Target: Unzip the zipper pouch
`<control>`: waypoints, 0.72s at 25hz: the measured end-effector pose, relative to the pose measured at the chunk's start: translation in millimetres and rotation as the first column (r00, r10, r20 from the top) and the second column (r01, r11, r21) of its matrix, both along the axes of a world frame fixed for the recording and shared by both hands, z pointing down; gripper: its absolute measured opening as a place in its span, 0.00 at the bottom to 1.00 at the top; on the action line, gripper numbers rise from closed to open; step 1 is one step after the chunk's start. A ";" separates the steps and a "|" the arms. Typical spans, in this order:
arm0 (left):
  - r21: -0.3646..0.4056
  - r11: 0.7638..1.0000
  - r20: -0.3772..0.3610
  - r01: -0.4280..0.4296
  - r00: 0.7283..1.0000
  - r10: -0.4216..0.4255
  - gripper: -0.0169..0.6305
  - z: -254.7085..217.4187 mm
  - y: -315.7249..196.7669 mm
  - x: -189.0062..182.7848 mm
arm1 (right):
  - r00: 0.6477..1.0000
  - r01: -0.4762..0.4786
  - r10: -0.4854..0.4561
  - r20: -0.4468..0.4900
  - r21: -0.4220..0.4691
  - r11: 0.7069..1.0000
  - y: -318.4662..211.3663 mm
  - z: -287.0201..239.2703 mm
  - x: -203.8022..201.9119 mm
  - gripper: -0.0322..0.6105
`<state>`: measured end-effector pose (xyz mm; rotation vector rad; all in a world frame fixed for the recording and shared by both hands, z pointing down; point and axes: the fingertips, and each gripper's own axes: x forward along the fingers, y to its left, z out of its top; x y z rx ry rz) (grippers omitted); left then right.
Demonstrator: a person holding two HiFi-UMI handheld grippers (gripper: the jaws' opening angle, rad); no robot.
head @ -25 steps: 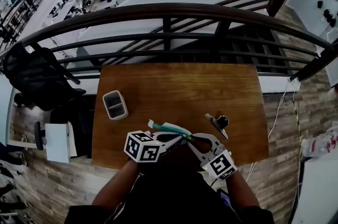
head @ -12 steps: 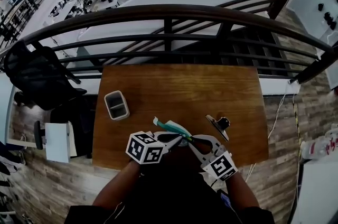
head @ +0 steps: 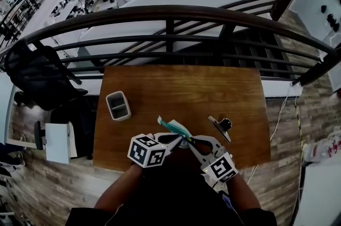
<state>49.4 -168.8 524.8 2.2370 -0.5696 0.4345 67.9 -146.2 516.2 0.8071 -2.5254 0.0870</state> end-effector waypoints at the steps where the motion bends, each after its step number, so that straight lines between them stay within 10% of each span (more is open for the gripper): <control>1: 0.018 1.000 0.018 0.001 1.000 -0.001 0.05 0.1 0.2 -0.6 | 1.000 0.000 0.000 0.002 -0.002 1.000 0.1 -0.3 -0.9 0.11; 8: 0.077 0.997 0.099 -0.008 0.995 0.000 0.05 -0.1 0.2 -7.5 | 1.000 -0.019 0.019 -0.001 -0.003 1.000 -1.0 1.0 -7.5 0.11; 18: 0.005 1.000 0.025 0.019 0.999 -0.020 0.05 -1.9 -4.1 -6.3 | 1.000 -0.024 0.024 0.010 0.002 1.000 -2.5 -3.1 -8.2 0.11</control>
